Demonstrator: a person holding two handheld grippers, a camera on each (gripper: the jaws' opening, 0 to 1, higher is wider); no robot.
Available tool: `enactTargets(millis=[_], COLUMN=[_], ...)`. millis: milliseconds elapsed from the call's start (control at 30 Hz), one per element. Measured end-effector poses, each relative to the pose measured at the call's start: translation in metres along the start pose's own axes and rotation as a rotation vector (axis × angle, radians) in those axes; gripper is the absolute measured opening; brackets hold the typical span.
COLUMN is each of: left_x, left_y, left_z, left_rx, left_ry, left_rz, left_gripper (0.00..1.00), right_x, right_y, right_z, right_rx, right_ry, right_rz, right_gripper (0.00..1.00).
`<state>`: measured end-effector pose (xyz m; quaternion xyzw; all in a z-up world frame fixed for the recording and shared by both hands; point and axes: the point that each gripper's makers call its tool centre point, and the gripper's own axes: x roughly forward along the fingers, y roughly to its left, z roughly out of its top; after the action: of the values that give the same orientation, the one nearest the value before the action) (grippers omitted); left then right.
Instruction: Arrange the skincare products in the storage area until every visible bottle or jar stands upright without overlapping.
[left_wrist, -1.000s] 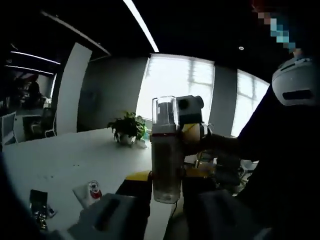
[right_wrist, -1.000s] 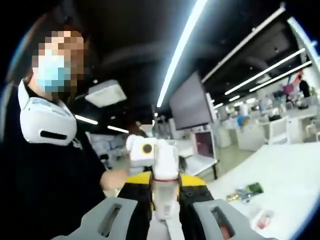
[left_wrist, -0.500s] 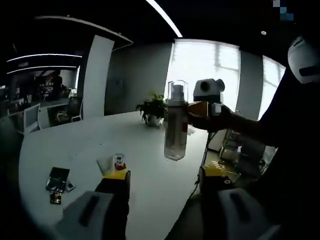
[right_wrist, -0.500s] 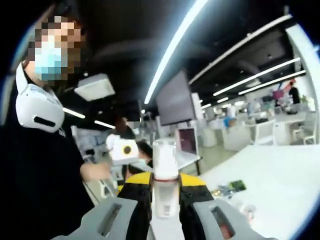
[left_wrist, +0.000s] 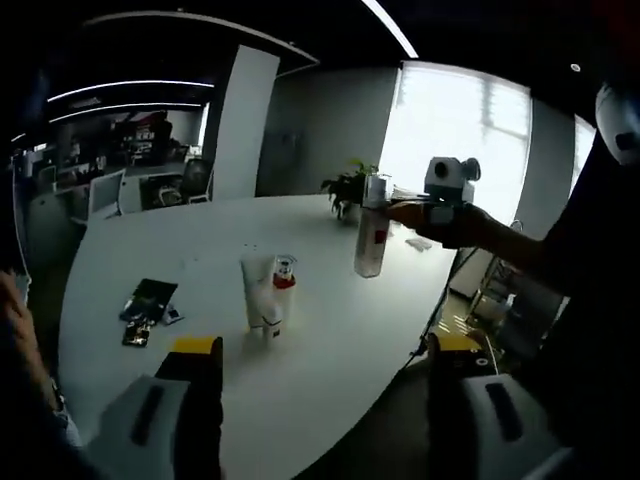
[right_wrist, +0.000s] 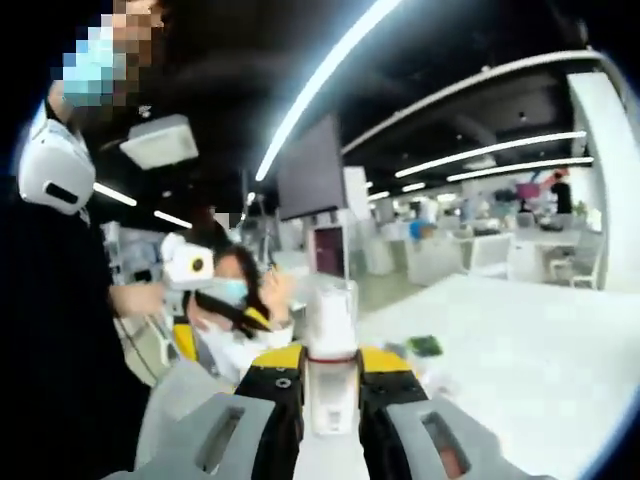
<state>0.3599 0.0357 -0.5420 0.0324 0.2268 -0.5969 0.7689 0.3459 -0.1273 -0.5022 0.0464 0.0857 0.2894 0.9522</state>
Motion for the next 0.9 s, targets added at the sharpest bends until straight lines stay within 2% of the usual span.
enactTargets(millis=[100,233,400,533,900], left_x=[-0.002,-0.006,-0.013,-0.015,-0.01], left_y=[0.006,0.013,0.021,0.031,0.043], left_z=[-0.009,-0.015,-0.014,-0.015,-0.031], left_rx=[-0.022,-0.011,0.031,0.006,-0.041], left_ry=[0.01,0.01,-0.028,-0.038,-0.024], left_rz=[0.026,0.065,0.114,0.142,0.169], left_gripper=[0.85,0.9,0.96,0.99,0.99], right_x=[0.005,0.013,0.022,0.027,0.04], right_y=[-0.008,-0.013,-0.019,-0.025,-0.057], right_z=[-0.014,-0.029,-0.046,-0.051,-0.085], right_rx=[-0.031,-0.042,-0.051,-0.038,-0.073], right_ry=[0.021,0.033,0.055,0.038,0.053], right_rz=[-0.021,-0.021,-0.03,-0.035,-0.074], right_gripper=[0.11,0.11,0.11,0.11,0.11])
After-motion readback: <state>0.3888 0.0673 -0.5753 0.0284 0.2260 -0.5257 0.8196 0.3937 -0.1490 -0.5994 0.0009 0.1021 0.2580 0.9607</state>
